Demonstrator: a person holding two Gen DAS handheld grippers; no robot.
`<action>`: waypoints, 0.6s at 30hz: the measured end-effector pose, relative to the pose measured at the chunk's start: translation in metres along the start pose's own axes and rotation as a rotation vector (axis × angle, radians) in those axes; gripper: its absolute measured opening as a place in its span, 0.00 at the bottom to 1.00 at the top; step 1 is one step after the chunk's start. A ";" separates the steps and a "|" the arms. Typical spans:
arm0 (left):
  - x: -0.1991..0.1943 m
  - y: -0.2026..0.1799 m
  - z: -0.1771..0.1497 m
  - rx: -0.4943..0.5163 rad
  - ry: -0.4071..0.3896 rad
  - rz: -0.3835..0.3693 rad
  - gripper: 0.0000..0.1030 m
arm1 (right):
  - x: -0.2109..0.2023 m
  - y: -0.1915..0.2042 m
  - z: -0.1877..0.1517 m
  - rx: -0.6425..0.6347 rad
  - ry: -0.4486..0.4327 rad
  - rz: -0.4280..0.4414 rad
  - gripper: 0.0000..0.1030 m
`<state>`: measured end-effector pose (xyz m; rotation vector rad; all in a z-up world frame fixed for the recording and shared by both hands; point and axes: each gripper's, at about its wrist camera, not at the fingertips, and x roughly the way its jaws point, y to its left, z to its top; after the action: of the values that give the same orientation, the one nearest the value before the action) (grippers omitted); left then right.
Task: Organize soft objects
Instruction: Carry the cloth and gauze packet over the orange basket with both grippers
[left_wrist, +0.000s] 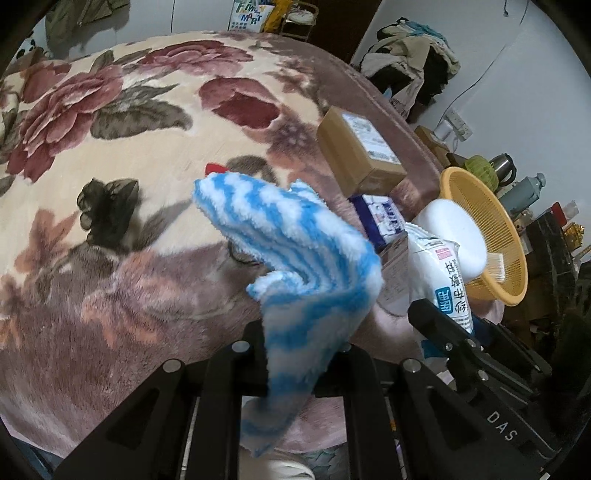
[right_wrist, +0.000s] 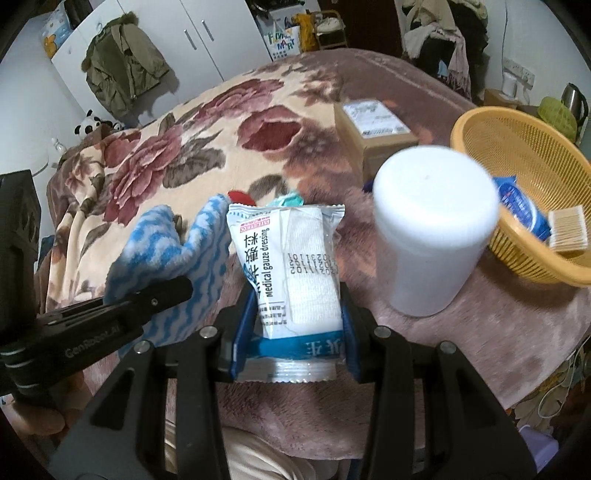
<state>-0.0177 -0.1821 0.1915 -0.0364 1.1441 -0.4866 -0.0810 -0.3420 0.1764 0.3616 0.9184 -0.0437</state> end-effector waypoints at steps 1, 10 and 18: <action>-0.002 -0.004 0.003 0.001 -0.005 -0.004 0.10 | -0.003 -0.001 0.003 0.003 -0.009 0.000 0.41; -0.017 -0.052 0.033 0.059 -0.050 -0.046 0.10 | -0.029 -0.020 0.029 0.034 -0.083 -0.013 0.41; -0.020 -0.124 0.061 0.151 -0.081 -0.116 0.10 | -0.056 -0.062 0.048 0.098 -0.156 -0.063 0.41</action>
<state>-0.0143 -0.2987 0.2680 0.0089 1.0270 -0.6680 -0.0898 -0.4226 0.2290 0.4146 0.7749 -0.1734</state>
